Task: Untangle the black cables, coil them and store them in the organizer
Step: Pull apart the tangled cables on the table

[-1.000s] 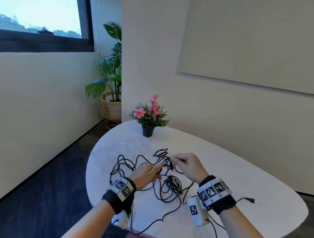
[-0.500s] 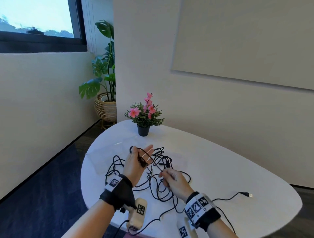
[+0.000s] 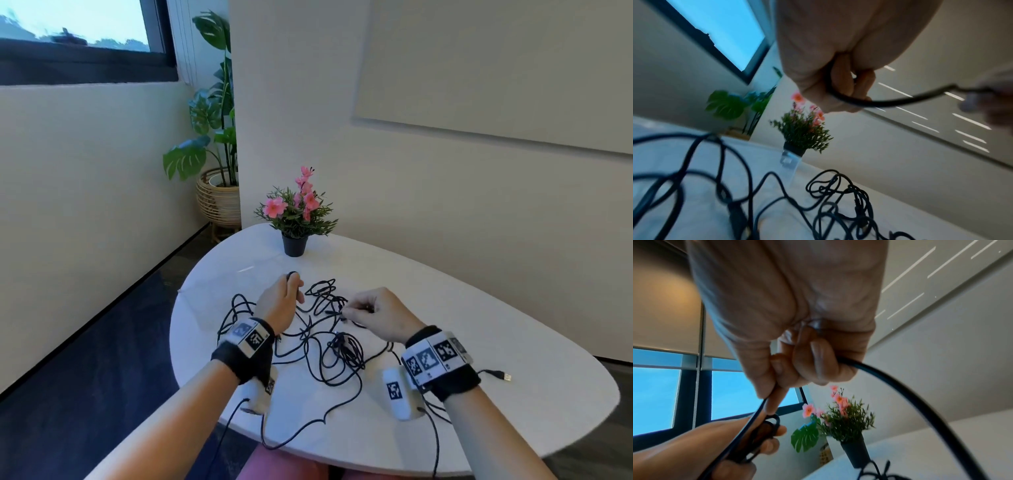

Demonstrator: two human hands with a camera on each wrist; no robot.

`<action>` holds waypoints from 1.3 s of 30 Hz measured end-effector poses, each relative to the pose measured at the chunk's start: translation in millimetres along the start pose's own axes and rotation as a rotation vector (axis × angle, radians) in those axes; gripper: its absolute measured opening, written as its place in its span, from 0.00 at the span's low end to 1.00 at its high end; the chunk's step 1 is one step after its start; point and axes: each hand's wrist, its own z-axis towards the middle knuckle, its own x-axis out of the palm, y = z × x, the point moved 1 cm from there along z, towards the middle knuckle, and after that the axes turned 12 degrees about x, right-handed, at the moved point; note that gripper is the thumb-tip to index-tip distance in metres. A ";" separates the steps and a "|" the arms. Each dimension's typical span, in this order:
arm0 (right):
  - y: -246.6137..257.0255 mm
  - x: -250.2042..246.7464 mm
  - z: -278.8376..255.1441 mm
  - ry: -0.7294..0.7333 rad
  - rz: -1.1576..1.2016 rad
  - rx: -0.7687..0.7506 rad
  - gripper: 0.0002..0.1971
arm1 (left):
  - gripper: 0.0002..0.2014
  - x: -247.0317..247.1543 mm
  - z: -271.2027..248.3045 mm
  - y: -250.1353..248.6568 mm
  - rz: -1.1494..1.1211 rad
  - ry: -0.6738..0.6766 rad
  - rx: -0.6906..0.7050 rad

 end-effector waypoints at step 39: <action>-27.9 38.0 29.6 0.027 0.070 0.013 0.09 | 0.21 36.0 10.6 18.2 0.187 0.134 0.004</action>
